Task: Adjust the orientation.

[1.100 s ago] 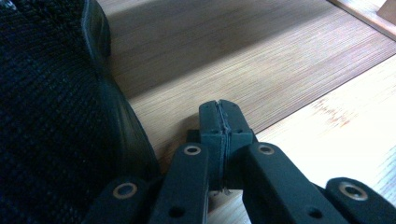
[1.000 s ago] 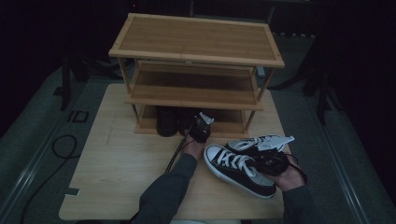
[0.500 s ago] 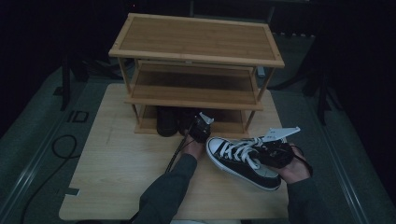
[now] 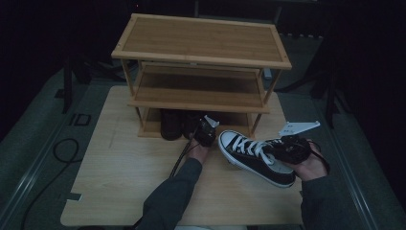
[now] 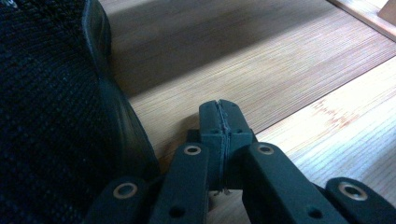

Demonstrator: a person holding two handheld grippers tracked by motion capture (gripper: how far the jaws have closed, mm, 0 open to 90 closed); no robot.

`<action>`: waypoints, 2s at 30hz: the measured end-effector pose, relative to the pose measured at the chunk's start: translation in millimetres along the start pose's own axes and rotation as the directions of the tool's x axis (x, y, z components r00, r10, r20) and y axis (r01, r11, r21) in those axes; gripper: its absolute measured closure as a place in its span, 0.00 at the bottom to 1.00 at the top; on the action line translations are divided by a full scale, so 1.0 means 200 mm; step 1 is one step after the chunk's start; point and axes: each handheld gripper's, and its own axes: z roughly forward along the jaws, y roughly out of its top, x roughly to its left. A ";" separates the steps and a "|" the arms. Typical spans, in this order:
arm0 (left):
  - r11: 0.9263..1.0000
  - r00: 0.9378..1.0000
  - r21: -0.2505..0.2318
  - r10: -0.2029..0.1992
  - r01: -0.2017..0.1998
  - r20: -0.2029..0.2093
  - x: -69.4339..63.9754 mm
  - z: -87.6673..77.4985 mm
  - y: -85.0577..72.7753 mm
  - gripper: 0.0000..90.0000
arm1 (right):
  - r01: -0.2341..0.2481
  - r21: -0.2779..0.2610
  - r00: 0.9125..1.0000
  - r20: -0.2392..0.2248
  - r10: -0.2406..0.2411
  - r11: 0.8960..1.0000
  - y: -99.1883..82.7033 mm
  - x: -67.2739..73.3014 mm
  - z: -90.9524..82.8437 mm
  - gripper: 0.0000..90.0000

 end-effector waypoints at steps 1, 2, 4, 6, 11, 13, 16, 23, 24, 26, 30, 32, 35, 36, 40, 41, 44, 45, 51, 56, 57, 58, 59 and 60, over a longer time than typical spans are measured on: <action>1.000 1.000 0.001 0.000 0.000 -0.001 0.00 0.00 0.00 1.00 | -0.002 -0.001 1.000 0.001 0.002 1.000 0.00 -0.01 -0.01 0.97; 1.000 1.000 0.001 0.000 0.000 -0.002 0.00 0.00 0.00 1.00 | -0.005 -0.006 1.000 0.003 0.005 1.000 0.01 -0.01 -0.01 0.97; 1.000 1.000 0.000 0.000 0.000 0.000 0.00 0.00 0.00 1.00 | -0.007 -0.012 1.000 0.004 0.007 1.000 0.01 -0.02 -0.03 0.97; 1.000 1.000 0.001 0.000 0.000 -0.001 0.00 0.00 0.00 1.00 | -0.007 -0.016 1.000 0.006 0.007 1.000 0.02 -0.03 -0.04 0.97; 1.000 1.000 0.001 0.000 0.000 -0.001 0.00 0.00 0.00 1.00 | -0.014 -0.027 1.000 0.007 0.014 1.000 0.03 -0.06 -0.06 0.97; 1.000 1.000 -0.002 -0.001 0.001 -0.003 0.00 0.00 0.00 1.00 | -0.019 -0.037 1.000 0.013 0.020 0.999 0.04 -0.07 -0.08 0.97; 1.000 1.000 -0.005 -0.005 0.005 -0.006 0.00 0.00 0.00 1.00 | -0.025 -0.044 1.000 0.016 0.025 0.999 0.05 -0.08 -0.09 0.97; 1.000 1.000 -0.004 -0.004 0.004 -0.009 -0.01 0.00 0.00 1.00 | -0.020 -0.053 1.000 0.011 0.020 0.998 0.10 -0.10 -0.10 0.97; 1.000 1.000 -0.004 -0.005 0.005 -0.009 -0.01 0.00 0.00 1.00 | -0.021 -0.055 1.000 0.009 0.022 0.998 0.10 -0.10 -0.10 0.97; 1.000 1.000 -0.004 -0.004 0.004 -0.009 -0.01 0.00 0.00 1.00 | -0.022 -0.064 1.000 0.002 0.022 0.998 0.11 -0.10 -0.10 0.97; 1.000 1.000 -0.004 -0.005 0.005 -0.005 -0.01 0.00 0.00 1.00 | -0.018 -0.079 1.000 -0.002 0.018 0.997 0.15 -0.11 -0.11 0.97; 1.000 1.000 -0.005 -0.006 0.005 -0.008 -0.01 0.00 0.00 1.00 | -0.018 -0.083 1.000 -0.001 0.018 0.996 0.17 -0.11 -0.11 0.97; 1.000 1.000 -0.005 -0.008 0.007 -0.018 -0.01 0.00 0.00 1.00 | -0.013 -0.093 1.000 -0.004 0.013 0.996 0.19 -0.11 -0.12 0.97; 1.000 1.000 -0.004 -0.008 0.008 -0.017 -0.01 0.00 0.00 1.00 | -0.015 -0.095 1.000 -0.004 0.015 0.995 0.20 -0.11 -0.12 0.97; 1.000 1.000 -0.001 -0.003 0.003 -0.023 -0.01 0.00 0.00 1.00 | -0.017 -0.108 1.000 -0.010 0.016 0.994 0.23 -0.12 -0.12 0.97; 1.000 1.000 -0.003 -0.005 0.005 -0.023 -0.01 0.00 0.00 1.00 | -0.018 -0.110 1.000 -0.011 0.017 0.994 0.23 -0.12 -0.11 0.97; 1.000 1.000 0.001 -0.001 0.001 -0.020 -0.01 0.00 0.00 1.00 | -0.028 -0.119 1.000 -0.012 0.027 0.992 0.25 -0.13 -0.10 0.97; 1.000 1.000 0.001 -0.002 0.002 -0.020 -0.01 0.00 0.00 1.00 | -0.029 -0.124 1.000 -0.011 0.028 0.992 0.26 -0.14 -0.10 0.97; 1.000 1.000 0.002 -0.003 0.003 -0.020 -0.01 0.00 0.00 1.00 | -0.046 -0.141 0.999 -0.007 0.046 0.989 0.29 -0.16 -0.08 0.97; 1.000 1.000 -0.003 -0.009 0.009 -0.021 -0.01 0.00 0.00 1.00 | -0.072 -0.144 0.997 0.012 0.074 0.987 0.35 -0.18 -0.04 0.97; 1.000 1.000 -0.004 -0.010 0.010 -0.022 -0.01 0.00 0.00 1.00 | -0.074 -0.143 0.997 0.019 0.077 0.987 0.37 -0.18 -0.02 0.97; 1.000 1.000 -0.005 -0.011 0.010 -0.023 -0.01 0.00 0.00 1.00 | -0.080 -0.142 0.996 0.025 0.085 0.987 0.38 -0.18 -0.01 0.97; 1.000 1.000 -0.005 -0.011 0.010 -0.024 -0.01 0.00 0.00 1.00 | -0.088 -0.142 0.995 0.028 0.093 0.986 0.39 -0.18 0.00 0.97; 1.000 1.000 -0.005 -0.011 0.011 -0.022 -0.01 0.00 0.00 1.00 | -0.095 -0.143 0.994 0.031 0.100 0.985 0.40 -0.19 0.02 0.97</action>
